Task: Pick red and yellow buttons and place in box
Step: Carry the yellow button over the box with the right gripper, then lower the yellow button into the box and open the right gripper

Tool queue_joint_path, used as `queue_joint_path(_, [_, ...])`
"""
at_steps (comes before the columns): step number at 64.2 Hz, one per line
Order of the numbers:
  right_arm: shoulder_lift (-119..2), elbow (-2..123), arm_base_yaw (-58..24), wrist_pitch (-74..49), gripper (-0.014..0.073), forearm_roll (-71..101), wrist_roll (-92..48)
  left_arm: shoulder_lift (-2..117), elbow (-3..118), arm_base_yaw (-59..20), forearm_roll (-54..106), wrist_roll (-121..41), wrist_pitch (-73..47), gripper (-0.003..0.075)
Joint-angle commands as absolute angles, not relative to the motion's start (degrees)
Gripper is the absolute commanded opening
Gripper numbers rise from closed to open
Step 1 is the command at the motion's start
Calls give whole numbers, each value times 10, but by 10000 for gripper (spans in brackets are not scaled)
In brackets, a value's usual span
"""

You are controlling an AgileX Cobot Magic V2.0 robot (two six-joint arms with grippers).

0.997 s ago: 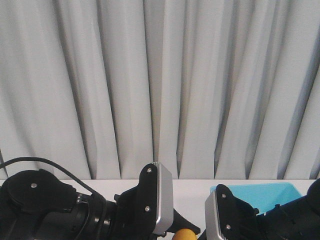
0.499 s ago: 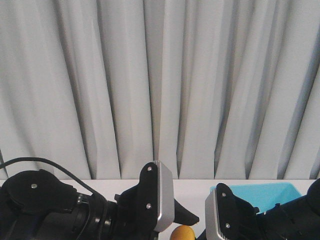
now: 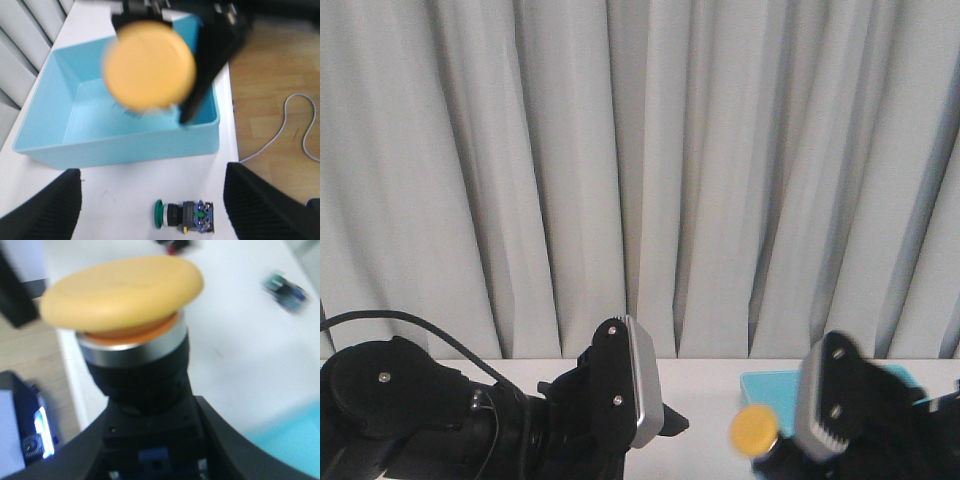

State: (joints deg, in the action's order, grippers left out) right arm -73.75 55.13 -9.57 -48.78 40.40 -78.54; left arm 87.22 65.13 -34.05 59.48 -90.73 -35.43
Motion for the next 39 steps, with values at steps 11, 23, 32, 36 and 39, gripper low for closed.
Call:
queue_joint_path(11, [-707,567,0,-431,198,367,-528,847,669,-342,559,-808,-295,577])
queue_joint_path(23, [-749,567,35,-421,202,299,-393,847,669,-342,523,-748,-276,577])
queue_joint_path(32, [-806,590,31,-431,207,241,-324,847,669,-342,523,-749,-276,577])
queue_joint_path(36, [-837,611,30,-440,210,218,-301,847,669,-342,523,-749,-277,577])
queue_joint_path(39, [-862,631,30,-449,213,207,-289,847,669,-342,523,-749,-277,577])
